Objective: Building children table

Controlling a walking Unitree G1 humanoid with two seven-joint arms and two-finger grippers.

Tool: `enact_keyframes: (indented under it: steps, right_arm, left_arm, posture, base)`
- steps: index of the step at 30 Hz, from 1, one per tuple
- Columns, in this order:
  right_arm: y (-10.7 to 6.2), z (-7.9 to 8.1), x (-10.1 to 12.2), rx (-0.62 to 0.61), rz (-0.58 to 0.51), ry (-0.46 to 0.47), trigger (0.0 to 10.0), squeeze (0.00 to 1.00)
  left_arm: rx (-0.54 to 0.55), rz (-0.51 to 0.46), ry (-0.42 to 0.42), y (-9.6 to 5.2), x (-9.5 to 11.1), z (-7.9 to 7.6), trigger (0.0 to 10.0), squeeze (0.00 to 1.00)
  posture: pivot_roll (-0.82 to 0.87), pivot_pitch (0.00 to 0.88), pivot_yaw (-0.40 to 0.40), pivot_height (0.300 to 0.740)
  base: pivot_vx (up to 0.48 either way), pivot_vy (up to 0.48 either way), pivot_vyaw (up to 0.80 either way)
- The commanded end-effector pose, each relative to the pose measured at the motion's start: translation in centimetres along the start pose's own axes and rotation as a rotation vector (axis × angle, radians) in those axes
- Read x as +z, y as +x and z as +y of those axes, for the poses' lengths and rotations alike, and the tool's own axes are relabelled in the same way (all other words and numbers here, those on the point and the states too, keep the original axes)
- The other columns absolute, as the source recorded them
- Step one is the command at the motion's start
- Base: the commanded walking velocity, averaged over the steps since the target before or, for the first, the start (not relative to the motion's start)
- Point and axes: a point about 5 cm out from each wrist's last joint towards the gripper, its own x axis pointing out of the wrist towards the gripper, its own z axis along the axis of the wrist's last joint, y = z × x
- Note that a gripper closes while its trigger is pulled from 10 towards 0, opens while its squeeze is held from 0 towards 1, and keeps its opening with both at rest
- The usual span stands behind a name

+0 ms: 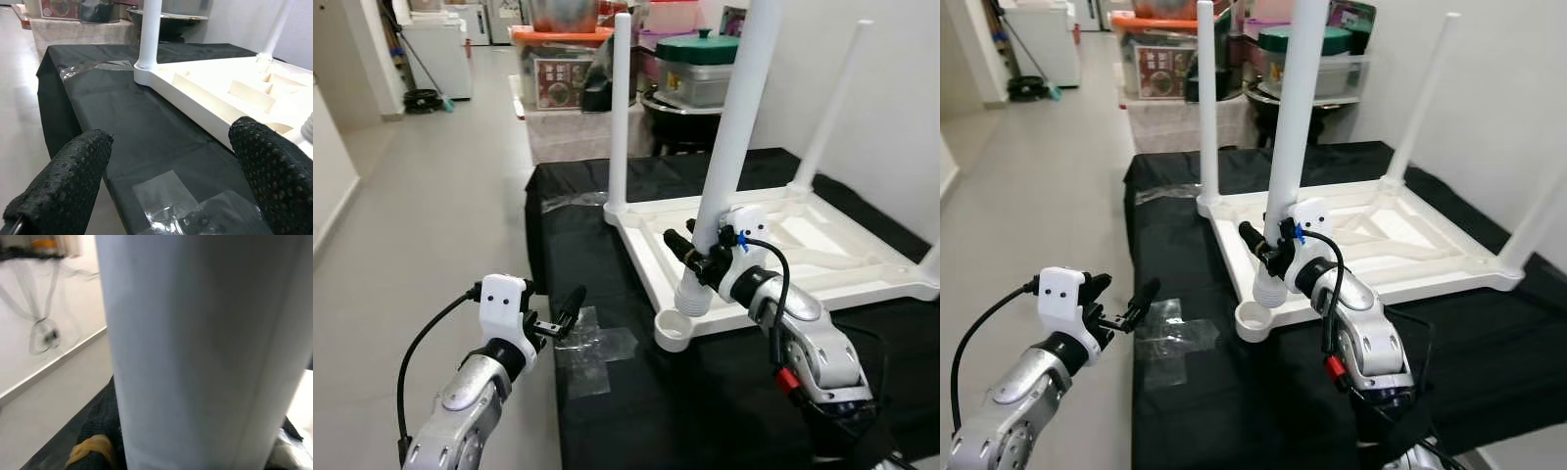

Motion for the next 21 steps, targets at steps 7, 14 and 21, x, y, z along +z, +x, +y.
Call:
enact_keyframes:
  steps: [7, 14, 21]
  right_arm:
    - [0.7, 1.4, 0.1, 0.094, -0.011, 0.004, 0.0, 0.0]
    - [1.1, 1.5, 0.5, 0.151, -0.055, 0.037, 0.0, 0.0]
    - [0.7, 2.0, 4.4, 0.347, -0.27, 0.403, 0.0, 0.0]
  left_arm:
    - [-0.014, 0.024, 0.009, -0.2, -0.4, -0.2, 10.0, 0.0]
    - [-0.016, 0.033, 0.007, -0.5, -0.6, -0.2, 10.0, 0.0]
    - [-0.03, 0.037, -0.002, -0.6, -0.6, -0.3, 10.0, 0.0]
  posture:
    - [0.09, 0.0, -0.05, 0.74]
    - [0.1, 0.0, -0.059, 0.74]
    - [0.09, 0.0, -0.052, 0.74]
  base:
    - [0.0, 0.0, 0.0]
    - [0.0, 0.0, 0.0]
    - [0.0, 0.0, 0.0]
